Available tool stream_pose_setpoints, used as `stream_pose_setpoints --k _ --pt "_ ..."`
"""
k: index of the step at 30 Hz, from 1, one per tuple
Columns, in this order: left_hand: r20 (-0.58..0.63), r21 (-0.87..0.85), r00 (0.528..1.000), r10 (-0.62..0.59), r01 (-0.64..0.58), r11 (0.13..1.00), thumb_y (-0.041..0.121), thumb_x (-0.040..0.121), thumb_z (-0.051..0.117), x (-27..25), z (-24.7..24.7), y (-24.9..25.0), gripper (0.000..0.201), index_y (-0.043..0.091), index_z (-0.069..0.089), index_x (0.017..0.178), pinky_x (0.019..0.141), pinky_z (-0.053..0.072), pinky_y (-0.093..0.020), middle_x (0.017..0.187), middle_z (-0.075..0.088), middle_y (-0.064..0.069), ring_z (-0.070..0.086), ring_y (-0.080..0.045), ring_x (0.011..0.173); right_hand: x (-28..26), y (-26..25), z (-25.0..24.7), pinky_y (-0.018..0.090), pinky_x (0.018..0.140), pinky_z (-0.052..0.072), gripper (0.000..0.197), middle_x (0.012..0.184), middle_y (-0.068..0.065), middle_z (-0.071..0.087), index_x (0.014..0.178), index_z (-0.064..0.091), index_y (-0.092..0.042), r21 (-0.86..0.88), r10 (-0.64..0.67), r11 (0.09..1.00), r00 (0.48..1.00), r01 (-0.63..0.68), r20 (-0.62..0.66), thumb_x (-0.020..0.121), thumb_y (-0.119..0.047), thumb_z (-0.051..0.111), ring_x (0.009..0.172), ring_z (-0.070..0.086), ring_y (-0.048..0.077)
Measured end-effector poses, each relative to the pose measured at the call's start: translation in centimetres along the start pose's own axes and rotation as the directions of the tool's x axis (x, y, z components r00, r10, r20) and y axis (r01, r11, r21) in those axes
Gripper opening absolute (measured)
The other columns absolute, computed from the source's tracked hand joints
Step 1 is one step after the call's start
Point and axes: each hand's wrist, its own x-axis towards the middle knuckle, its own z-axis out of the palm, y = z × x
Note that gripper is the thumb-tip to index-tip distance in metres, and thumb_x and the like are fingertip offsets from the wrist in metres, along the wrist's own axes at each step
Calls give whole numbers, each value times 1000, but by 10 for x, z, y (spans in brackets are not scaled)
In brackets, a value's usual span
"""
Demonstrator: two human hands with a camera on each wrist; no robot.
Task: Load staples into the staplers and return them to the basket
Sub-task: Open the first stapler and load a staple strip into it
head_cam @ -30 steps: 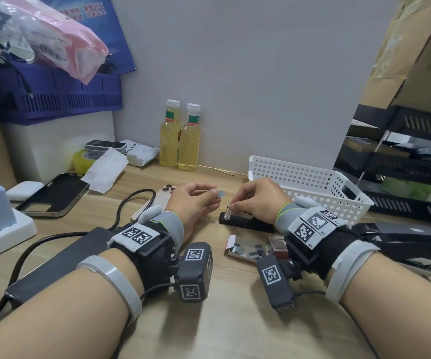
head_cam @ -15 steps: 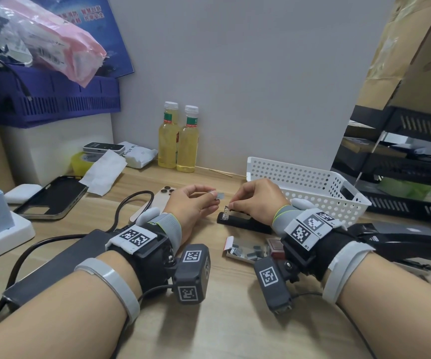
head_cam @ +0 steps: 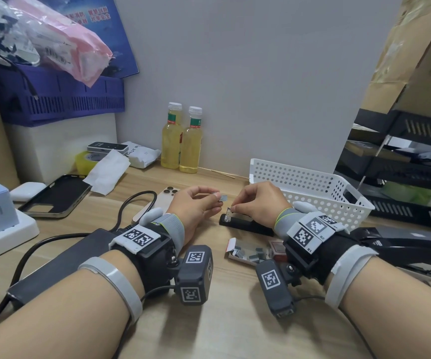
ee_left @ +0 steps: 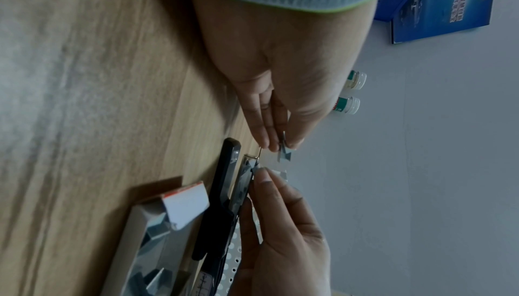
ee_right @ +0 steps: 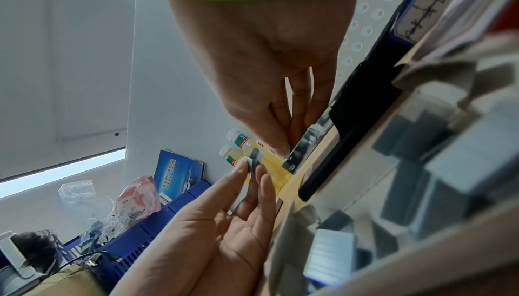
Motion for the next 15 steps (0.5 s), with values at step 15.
stream_pose_setpoints --k 15 --pt "64 -33 998 -6 8 999 0 86 72 0 1 -1 20 -4 67 106 84 61 -32 97 71 -23 73 -26 88 5 -5 -2 32 72 61 18 77 0 77 82 74 -16 279 103 955 995 -99 4 93 -26 64 68 72 15"
